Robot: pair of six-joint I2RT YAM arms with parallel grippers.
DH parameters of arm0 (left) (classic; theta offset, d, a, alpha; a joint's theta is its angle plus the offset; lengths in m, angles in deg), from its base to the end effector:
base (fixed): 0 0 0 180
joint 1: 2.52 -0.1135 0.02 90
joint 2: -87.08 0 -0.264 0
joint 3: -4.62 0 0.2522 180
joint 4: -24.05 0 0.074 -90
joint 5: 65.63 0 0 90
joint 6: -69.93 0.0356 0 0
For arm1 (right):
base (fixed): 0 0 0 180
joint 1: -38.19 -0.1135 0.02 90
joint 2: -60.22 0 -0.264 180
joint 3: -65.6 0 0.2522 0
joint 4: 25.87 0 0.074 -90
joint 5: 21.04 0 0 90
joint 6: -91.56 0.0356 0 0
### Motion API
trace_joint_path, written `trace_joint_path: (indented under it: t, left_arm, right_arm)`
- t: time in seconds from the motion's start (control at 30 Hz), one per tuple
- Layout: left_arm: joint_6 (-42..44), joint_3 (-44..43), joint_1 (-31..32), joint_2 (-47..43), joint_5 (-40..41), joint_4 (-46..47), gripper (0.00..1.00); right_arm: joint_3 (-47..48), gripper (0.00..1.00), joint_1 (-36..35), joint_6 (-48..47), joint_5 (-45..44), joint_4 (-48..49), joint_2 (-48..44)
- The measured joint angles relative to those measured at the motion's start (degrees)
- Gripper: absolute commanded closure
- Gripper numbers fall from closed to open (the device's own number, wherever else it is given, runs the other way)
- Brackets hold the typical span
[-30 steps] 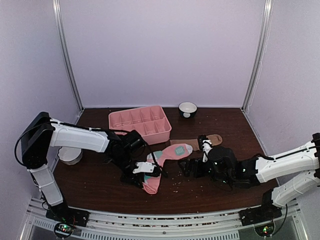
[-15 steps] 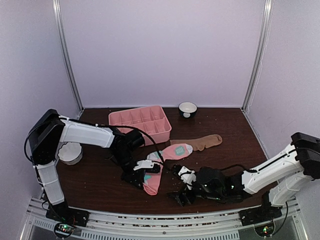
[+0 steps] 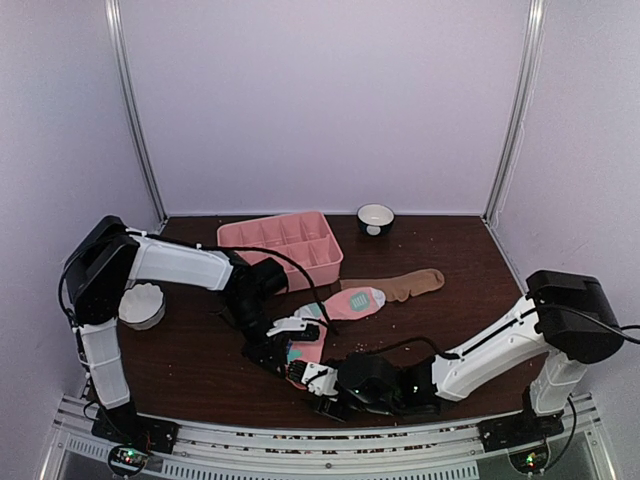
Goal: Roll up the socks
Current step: Roll the sock at the center of the board.
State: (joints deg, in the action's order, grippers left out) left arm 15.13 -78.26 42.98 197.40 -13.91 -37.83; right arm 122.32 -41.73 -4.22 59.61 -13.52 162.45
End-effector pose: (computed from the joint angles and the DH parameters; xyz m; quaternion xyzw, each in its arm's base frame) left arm 0.2203 -0.2556 0.1429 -0.6131 -0.7187 0.3271 0.0238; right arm 0.0659 0.3377 0.1319 -0.5677 0.6690 0.2287 0.4217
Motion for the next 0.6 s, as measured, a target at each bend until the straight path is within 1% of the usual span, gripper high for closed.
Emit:
trace_joint_path:
  t: [0.2,0.23,0.33,0.43,0.53,0.6]
  left_arm:
    - [0.02,-0.02,-0.09,0.00,-0.20,-0.07,0.82]
    - [0.02,-0.09,-0.09,0.00,-0.20,-0.17,0.81]
    - [0.02,-0.48,-0.13,0.00,-0.20,-0.55,0.81]
    - [0.02,-0.76,-0.24,0.00,-0.20,-0.96,0.80]
    - [0.09,-0.76,-0.31,0.00,-0.17,-1.40,0.73]
    - [0.39,-0.76,-0.37,0.00,-0.15,-1.49,0.66]
  right_arm:
    - [3.26,0.50,0.00,-2.60,-0.52,-1.25,4.07]
    - [3.72,0.52,0.00,-2.91,-0.61,-1.44,4.50]
    - [4.52,0.64,0.00,-3.45,-1.01,-1.49,5.40]
    - [4.83,0.83,0.02,-3.56,-1.36,-1.46,6.12]
    - [5.05,1.00,0.02,-3.78,-1.66,-1.86,6.43]
    - [5.44,1.00,0.11,-3.19,-1.84,-2.32,6.47]
